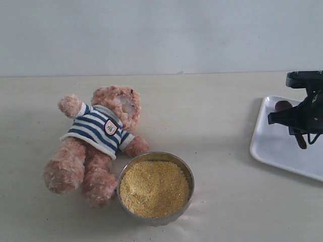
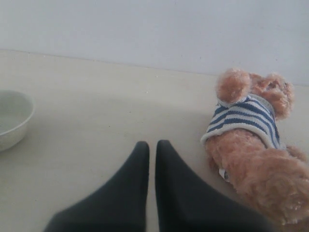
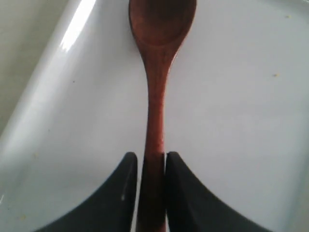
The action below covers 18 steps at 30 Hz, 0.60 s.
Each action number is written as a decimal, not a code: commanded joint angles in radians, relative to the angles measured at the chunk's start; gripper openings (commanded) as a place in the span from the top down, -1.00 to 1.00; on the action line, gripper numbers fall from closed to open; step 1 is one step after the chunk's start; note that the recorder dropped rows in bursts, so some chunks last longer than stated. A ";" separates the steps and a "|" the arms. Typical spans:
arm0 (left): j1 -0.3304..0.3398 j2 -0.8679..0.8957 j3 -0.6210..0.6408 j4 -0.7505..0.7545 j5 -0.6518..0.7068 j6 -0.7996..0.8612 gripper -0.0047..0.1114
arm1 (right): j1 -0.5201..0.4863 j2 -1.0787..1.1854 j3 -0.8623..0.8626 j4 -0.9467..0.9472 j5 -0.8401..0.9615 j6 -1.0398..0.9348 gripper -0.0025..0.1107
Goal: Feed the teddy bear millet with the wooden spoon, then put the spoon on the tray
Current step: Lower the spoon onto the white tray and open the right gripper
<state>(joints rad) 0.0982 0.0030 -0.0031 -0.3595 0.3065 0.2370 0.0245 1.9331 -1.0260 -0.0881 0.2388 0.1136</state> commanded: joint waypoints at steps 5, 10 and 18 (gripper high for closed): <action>0.002 -0.003 0.003 -0.003 0.000 0.006 0.83 | -0.005 -0.002 -0.006 -0.003 -0.013 -0.006 0.34; 0.002 -0.003 0.003 -0.003 0.000 0.006 0.83 | -0.005 -0.002 -0.006 -0.003 -0.004 -0.006 0.34; 0.002 -0.003 0.003 -0.020 0.000 0.006 0.83 | -0.005 -0.022 -0.006 -0.003 0.052 -0.006 0.34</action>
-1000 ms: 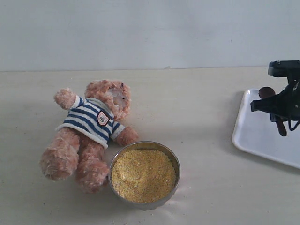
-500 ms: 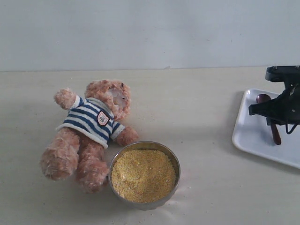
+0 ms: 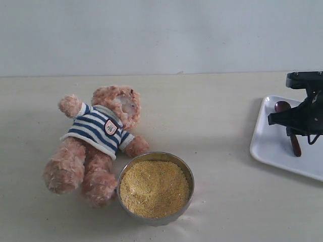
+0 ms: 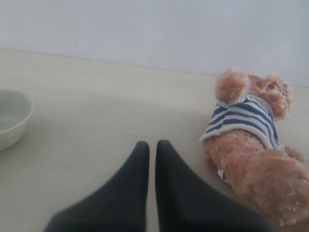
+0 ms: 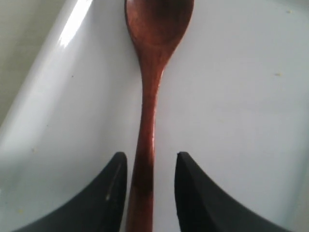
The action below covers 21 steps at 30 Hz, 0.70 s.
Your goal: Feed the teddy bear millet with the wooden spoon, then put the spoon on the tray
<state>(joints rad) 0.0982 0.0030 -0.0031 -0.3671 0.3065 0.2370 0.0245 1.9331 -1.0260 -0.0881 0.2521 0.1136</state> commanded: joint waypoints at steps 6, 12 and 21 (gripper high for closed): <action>0.002 -0.003 0.003 -0.015 -0.004 0.006 0.83 | -0.005 -0.151 -0.006 -0.002 0.109 0.029 0.34; 0.002 -0.003 0.003 -0.015 -0.004 0.006 0.83 | -0.005 -0.342 -0.006 0.002 0.158 0.059 0.38; 0.002 -0.003 0.003 -0.015 -0.004 0.006 0.83 | -0.001 -0.654 0.253 0.118 -0.011 0.236 0.96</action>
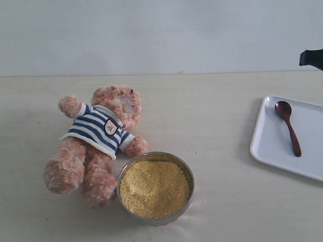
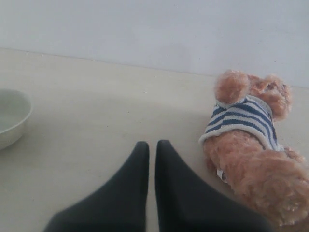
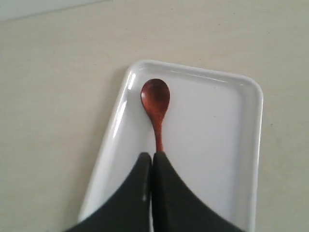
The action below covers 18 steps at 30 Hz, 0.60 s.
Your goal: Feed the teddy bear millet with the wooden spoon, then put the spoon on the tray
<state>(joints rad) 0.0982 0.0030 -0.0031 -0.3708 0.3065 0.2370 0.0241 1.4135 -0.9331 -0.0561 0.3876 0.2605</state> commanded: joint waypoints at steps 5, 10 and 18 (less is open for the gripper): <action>0.002 -0.003 0.003 -0.011 -0.004 0.006 0.83 | 0.117 -0.385 0.532 0.141 -0.523 0.070 0.96; 0.002 -0.003 0.003 -0.011 0.000 0.006 0.83 | 0.244 -0.613 0.727 0.138 -0.656 -0.090 0.96; 0.002 -0.003 0.003 -0.011 0.000 0.006 0.83 | 0.323 -0.984 0.742 0.183 -0.637 -0.207 0.96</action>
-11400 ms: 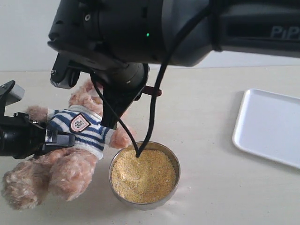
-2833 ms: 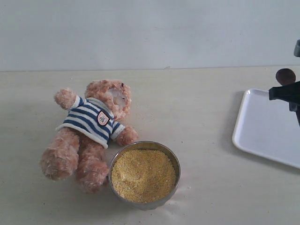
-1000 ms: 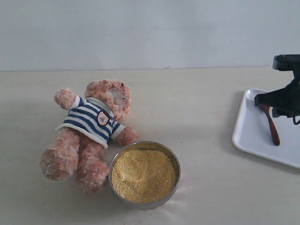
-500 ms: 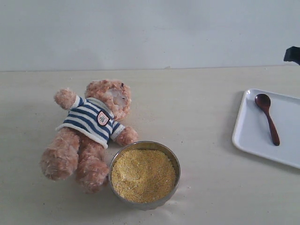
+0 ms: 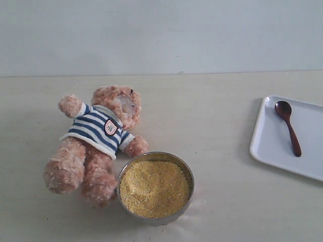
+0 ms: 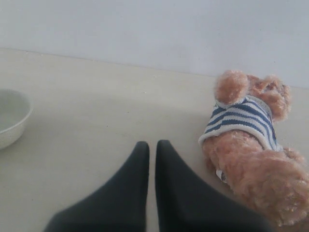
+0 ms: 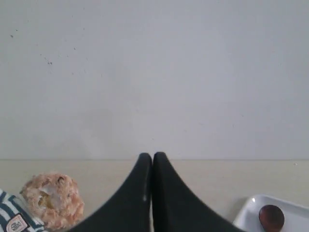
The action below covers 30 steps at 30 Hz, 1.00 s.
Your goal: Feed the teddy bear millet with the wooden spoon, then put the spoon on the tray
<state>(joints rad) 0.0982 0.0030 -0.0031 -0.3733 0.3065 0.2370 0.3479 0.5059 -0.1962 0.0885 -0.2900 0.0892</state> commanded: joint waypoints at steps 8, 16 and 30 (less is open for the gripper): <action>0.002 -0.003 0.003 -0.009 0.000 0.006 0.83 | -0.109 -0.202 0.089 0.403 0.044 -0.695 0.96; 0.002 -0.003 0.003 -0.009 -0.002 0.006 0.83 | -0.371 -0.449 0.196 0.402 0.216 -0.704 0.96; 0.002 -0.003 0.003 -0.009 -0.002 0.006 0.83 | -0.410 -0.506 0.196 -0.204 0.458 -0.299 0.96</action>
<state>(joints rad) 0.0982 0.0030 -0.0031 -0.3733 0.3065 0.2370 -0.0375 0.0070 -0.0005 0.1180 0.0000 -0.4532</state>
